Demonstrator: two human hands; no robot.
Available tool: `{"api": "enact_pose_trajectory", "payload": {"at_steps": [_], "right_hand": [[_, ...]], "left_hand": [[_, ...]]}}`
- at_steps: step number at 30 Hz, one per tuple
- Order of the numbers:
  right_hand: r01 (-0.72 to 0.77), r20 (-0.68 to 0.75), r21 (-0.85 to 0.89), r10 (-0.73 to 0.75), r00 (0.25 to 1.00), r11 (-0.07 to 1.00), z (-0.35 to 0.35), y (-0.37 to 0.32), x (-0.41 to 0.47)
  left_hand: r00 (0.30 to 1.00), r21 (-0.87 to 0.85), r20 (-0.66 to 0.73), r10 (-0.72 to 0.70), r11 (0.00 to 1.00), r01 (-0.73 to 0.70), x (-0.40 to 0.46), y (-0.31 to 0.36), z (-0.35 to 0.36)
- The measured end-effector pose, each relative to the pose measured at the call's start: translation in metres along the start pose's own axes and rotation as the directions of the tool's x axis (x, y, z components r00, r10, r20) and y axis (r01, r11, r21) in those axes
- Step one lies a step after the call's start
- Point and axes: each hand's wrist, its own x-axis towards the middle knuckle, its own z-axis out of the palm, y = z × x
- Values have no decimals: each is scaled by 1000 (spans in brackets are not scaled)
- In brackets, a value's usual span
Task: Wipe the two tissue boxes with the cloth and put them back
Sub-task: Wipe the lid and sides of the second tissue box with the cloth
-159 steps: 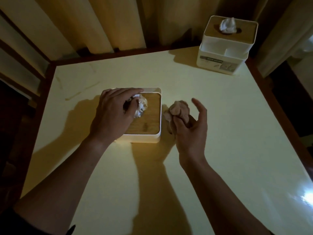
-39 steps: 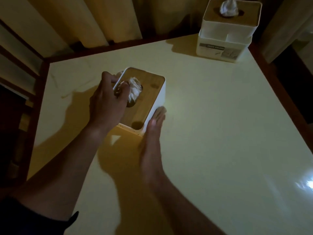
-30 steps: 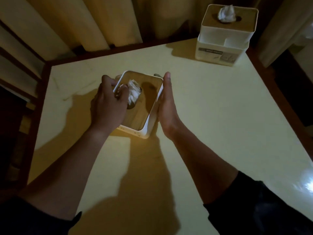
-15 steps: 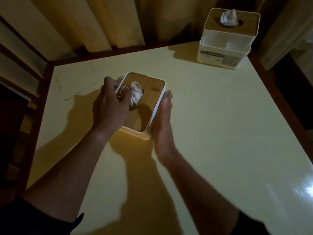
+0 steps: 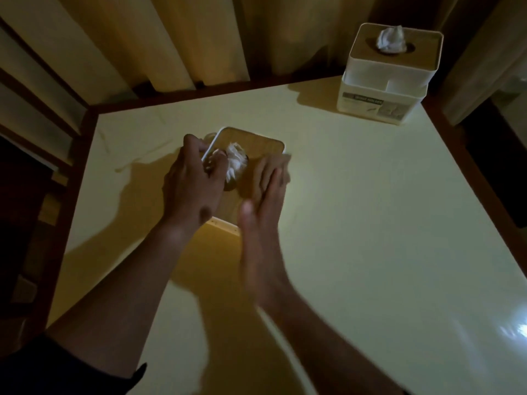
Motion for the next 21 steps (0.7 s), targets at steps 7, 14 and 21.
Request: {"api": "enact_pose_trajectory", "payload": {"at_steps": [7, 14, 21], "right_hand": [[-10, 49, -257, 23, 999, 966, -37, -10, 73], [114, 40, -302, -107, 993, 947, 2, -9, -31], [-25, 2, -253, 26, 1000, 967, 1, -16, -7]], "left_hand": [[999, 13, -41, -16, 1000, 16, 1, -2, 3], [999, 9, -24, -28, 1000, 28, 1, 0, 2], [1000, -6, 4, -31, 999, 31, 2, 0, 0]]}}
